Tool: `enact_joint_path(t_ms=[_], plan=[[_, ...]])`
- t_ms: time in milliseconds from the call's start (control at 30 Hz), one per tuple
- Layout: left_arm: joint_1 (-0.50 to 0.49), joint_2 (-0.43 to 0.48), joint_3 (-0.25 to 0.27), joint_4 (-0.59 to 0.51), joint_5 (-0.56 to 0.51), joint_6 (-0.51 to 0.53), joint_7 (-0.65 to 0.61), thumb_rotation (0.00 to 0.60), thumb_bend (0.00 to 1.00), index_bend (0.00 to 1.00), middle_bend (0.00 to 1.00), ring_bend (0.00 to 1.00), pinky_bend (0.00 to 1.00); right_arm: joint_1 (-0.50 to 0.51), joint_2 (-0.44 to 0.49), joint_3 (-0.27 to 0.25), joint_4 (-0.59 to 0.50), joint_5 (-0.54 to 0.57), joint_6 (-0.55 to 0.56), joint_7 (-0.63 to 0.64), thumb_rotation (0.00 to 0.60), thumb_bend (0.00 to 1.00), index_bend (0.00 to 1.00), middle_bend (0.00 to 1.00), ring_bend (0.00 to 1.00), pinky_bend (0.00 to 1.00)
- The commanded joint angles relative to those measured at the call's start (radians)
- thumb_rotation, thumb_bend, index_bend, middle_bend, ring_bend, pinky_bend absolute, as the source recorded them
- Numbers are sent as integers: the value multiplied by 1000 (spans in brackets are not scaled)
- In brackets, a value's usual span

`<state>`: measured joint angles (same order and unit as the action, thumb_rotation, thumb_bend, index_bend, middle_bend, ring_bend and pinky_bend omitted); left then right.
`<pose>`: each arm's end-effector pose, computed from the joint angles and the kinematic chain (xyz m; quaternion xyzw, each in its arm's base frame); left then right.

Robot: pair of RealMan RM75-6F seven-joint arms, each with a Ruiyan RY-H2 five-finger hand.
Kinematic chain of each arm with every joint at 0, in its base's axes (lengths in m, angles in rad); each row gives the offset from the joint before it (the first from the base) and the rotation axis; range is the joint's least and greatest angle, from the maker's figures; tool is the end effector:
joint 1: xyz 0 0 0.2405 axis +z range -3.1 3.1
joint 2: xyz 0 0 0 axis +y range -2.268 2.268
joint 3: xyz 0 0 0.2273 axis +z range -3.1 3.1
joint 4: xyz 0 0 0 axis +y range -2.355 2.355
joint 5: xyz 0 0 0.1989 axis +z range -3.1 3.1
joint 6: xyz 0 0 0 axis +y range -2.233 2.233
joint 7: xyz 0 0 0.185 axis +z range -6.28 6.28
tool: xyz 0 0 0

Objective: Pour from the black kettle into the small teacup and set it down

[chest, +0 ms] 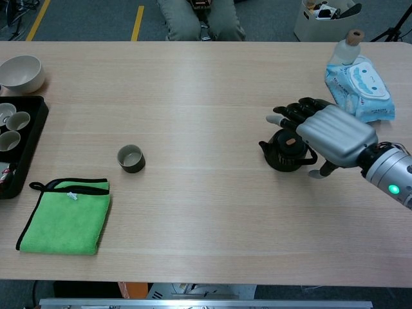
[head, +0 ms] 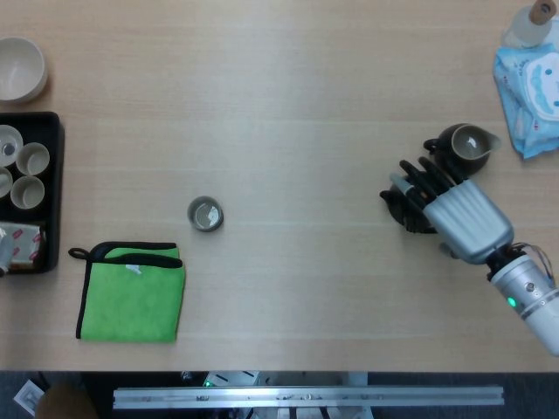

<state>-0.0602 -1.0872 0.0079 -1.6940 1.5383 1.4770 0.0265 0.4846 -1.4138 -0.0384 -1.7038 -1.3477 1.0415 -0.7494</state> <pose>-0.2723 0.1991 0.1447 -0.6095 -0.4124 -0.3754 0.5634 -0.1697 -0.2524 -0.0210 0.8426 -0.2365 0.2363 0.4223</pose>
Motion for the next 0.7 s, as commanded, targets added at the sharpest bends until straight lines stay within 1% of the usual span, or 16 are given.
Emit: enact_joint_path(t_ms=[33, 267, 467, 567, 700], plan=[[1, 1, 0, 1, 0, 2, -3, 600, 392, 165, 121, 119, 144, 5, -19, 4, 19, 8, -5, -6, 600, 0, 0, 4, 0, 0], [8, 5, 2, 7, -5, 6, -13, 600, 392, 165, 121, 119, 144, 17, -60, 21, 55, 35, -11, -12, 600, 0, 0, 4, 0, 0], [10, 9, 3, 11, -6, 8, -18, 600, 392, 165, 121, 119, 144, 25, -62, 44, 52, 54, -5, 12, 600, 0, 0, 8, 0, 0], [12, 10, 3, 13, -7, 9, -20, 600, 392, 165, 121, 119, 144, 27, -43, 38, 36, 62, -10, 6, 600, 0, 0, 18, 0, 0], [12, 12, 5, 14, -8, 5, -20, 600, 392, 165, 120, 119, 144, 27, -2, 15, -2, 66, -27, 4, 600, 0, 0, 34, 0, 0]])
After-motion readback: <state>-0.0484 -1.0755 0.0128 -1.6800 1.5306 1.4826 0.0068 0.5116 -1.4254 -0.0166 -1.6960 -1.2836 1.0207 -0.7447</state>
